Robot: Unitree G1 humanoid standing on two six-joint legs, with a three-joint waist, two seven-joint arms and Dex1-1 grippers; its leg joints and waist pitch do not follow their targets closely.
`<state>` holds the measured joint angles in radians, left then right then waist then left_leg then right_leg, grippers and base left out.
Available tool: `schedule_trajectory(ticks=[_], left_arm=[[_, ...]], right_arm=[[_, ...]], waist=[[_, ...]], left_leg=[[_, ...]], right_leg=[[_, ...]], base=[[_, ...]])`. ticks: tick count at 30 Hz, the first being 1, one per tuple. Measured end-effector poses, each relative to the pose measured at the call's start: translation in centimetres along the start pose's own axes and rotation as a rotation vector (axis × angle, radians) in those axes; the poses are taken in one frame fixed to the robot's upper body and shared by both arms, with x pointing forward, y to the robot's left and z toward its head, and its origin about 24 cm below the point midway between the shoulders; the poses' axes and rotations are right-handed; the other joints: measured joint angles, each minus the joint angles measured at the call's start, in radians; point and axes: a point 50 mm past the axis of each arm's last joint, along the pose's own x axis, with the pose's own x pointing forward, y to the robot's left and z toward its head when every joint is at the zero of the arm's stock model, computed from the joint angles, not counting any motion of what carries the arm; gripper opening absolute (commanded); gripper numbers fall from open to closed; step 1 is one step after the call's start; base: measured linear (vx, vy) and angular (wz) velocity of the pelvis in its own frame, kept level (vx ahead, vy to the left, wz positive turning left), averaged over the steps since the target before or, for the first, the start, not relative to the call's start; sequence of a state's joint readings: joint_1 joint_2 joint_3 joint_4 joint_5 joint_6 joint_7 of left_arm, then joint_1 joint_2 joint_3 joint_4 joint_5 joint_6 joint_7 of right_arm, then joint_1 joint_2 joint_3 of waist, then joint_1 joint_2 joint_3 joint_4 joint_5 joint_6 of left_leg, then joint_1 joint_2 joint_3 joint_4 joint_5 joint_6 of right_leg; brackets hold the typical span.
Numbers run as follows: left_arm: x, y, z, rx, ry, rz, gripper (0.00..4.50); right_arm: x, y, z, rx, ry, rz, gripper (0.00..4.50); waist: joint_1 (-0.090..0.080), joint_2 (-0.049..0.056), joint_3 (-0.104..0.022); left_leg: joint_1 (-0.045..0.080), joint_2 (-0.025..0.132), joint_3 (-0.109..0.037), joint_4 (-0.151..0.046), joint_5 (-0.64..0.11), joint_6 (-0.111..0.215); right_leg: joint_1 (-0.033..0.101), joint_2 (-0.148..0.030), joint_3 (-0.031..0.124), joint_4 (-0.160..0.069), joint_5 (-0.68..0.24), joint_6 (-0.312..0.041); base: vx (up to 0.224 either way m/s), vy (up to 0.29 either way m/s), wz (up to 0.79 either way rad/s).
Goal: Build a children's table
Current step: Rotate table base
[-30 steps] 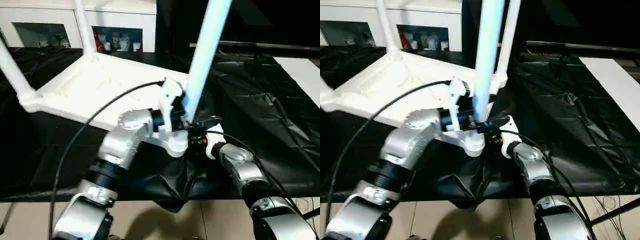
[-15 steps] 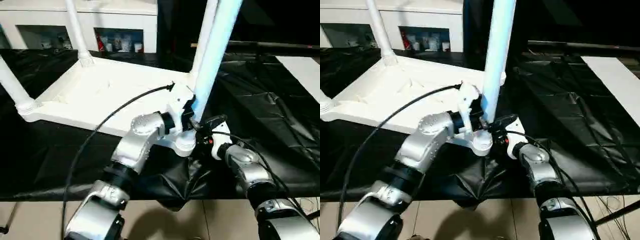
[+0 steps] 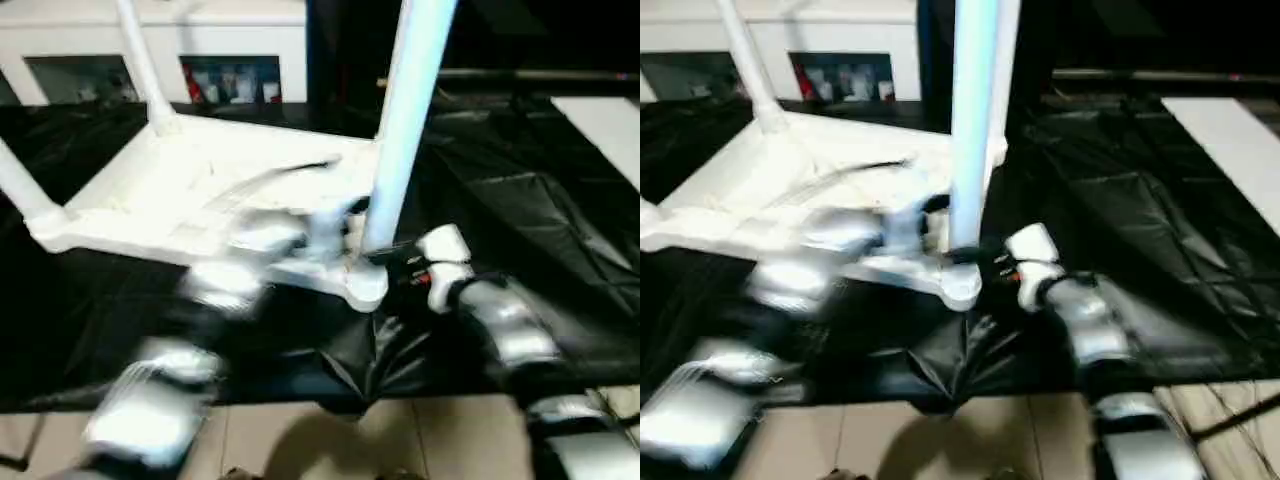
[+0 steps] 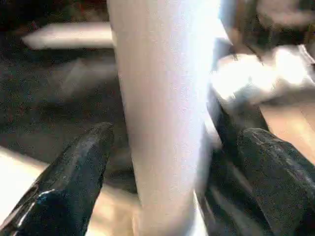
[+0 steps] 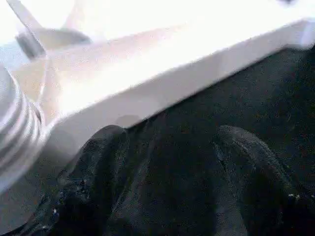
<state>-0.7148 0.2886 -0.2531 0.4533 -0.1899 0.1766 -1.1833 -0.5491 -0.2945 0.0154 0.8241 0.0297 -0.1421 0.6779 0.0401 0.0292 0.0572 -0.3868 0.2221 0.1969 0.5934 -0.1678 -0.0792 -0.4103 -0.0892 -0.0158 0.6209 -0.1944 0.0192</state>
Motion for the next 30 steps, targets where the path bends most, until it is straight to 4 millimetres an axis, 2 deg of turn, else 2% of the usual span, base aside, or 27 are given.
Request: schedule_trajectory(ticks=[3, 5, 7, 9, 11, 14, 15, 16, 19, 21, 25, 27, 30], left_arm=[[-1.0, -0.2, -0.9, -0.025, 0.061, -0.049, 4.46], [-2.8, -0.2, -1.7, 0.002, 0.182, -0.094, 4.46], [-4.4, 0.9, -2.1, 0.044, 0.275, -0.029, 4.46], [-5.0, 2.0, -2.2, 0.086, 0.331, 0.053, 4.46], [-4.5, 2.7, -2.0, 0.124, 0.353, 0.097, 4.11], [-3.9, 3.2, -2.1, 0.171, 0.397, 0.109, 4.05], [-3.7, 3.1, -2.3, 0.174, 0.407, 0.098, 3.75], [-3.5, 2.9, -2.7, 0.165, 0.422, 0.078, 3.66], [-3.6, 2.6, -4.1, 0.134, 0.489, 0.034, 3.56], [-3.7, 2.6, -4.8, 0.123, 0.537, -0.009, 3.30], [-4.0, 2.7, -5.1, 0.125, 0.560, -0.018, 3.10], [-4.1, 3.1, -5.0, 0.132, 0.572, 0.009, 2.76], [-3.8, 3.4, -5.1, 0.120, 0.567, 0.047, 2.71]], right_arm=[[-0.5, -0.3, 0.3, -0.019, -0.012, 0.015, 3.25], [-1.2, -0.3, 0.7, -0.061, -0.031, 0.073, 3.25], [-2.6, -0.4, 0.5, -0.094, -0.013, 0.130, 3.25], [-3.5, -0.3, 0.8, -0.113, -0.002, 0.193, 3.25], [-4.3, -0.1, 1.2, -0.152, 0.022, 0.268, 3.25], [-5.1, 0.9, 1.4, -0.188, 0.063, 0.381, 3.25], [-5.3, 1.0, 1.3, -0.189, 0.077, 0.399, 3.25], [-5.8, 1.1, 1.1, -0.188, 0.101, 0.420, 3.25], [-6.4, 1.0, 1.5, -0.194, 0.118, 0.441, 3.25], [-6.4, 1.2, 2.2, -0.207, 0.109, 0.450, 3.25], [-6.5, 1.2, 2.5, -0.206, 0.111, 0.450, 3.25], [-6.6, 1.2, 2.7, -0.209, 0.115, 0.449, 3.25], [-6.6, 1.2, 2.7, -0.201, 0.117, 0.452, 3.25]], waist=[[0.006, 0.007, 0.002], [0.010, 0.021, 0.001], [0.016, 0.028, 0.001], [0.018, 0.031, 0.000], [0.018, 0.032, 0.000], [0.013, 0.034, -0.001], [0.011, 0.035, -0.001], [0.009, 0.036, -0.002], [0.005, 0.037, -0.001], [0.003, 0.038, -0.001], [0.004, 0.038, -0.001], [0.006, 0.038, -0.001], [0.010, 0.039, -0.002]], left_leg=[[-0.001, 0.000, 0.000, 0.001, 0.000, 0.000], [-0.001, -0.001, 0.001, 0.002, -0.001, 0.001], [-0.001, -0.002, 0.000, 0.001, -0.001, 0.001], [0.000, -0.002, 0.000, 0.002, -0.001, 0.001], [0.000, -0.002, 0.000, 0.002, -0.001, 0.001], [0.000, -0.002, 0.000, 0.002, -0.002, 0.003], [0.000, -0.002, 0.000, 0.002, -0.002, 0.003], [0.000, -0.002, 0.000, 0.002, -0.002, 0.004], [0.000, -0.002, 0.000, 0.002, -0.002, 0.004], [0.000, -0.002, 0.000, 0.002, -0.002, 0.004], [0.001, -0.003, 0.000, 0.002, -0.002, 0.004], [0.000, -0.003, 0.000, 0.002, -0.002, 0.004], [0.000, -0.003, 0.000, 0.002, -0.002, 0.004]], right_leg=[[0.001, -0.001, 0.000, 0.000, 0.000, 0.000], [0.002, -0.002, 0.000, -0.002, 0.000, 0.000], [0.003, -0.002, 0.000, -0.003, 0.000, 0.000], [0.003, -0.002, 0.000, -0.003, 0.000, 0.000], [0.004, -0.002, 0.000, -0.004, 0.000, 0.000], [0.006, -0.002, 0.000, -0.006, 0.000, 0.000], [0.006, -0.002, 0.000, -0.006, 0.000, 0.000], [0.005, -0.002, 0.000, -0.007, 0.000, 0.000], [0.005, -0.002, 0.000, -0.006, 0.000, 0.000], [0.005, -0.002, 0.000, -0.006, 0.000, 0.000], [0.006, -0.003, 0.000, -0.006, 0.001, 0.000], [0.006, -0.003, 0.000, -0.006, 0.001, 0.000], [0.006, -0.003, 0.000, -0.007, 0.001, 0.000]], base=[[0.000, 0.000, 0.00], [0.000, 0.000, 0.00], [0.000, 0.000, 0.00], [0.000, 0.000, 0.00], [0.000, 0.000, 0.00], [0.000, 0.000, 0.00], [0.000, 0.000, 0.00], [0.000, 0.000, 0.00], [0.000, 0.000, 0.00], [0.000, 0.000, 0.00], [0.000, 0.000, 0.00], [0.000, 0.000, 0.00], [0.000, 0.000, 0.00]])
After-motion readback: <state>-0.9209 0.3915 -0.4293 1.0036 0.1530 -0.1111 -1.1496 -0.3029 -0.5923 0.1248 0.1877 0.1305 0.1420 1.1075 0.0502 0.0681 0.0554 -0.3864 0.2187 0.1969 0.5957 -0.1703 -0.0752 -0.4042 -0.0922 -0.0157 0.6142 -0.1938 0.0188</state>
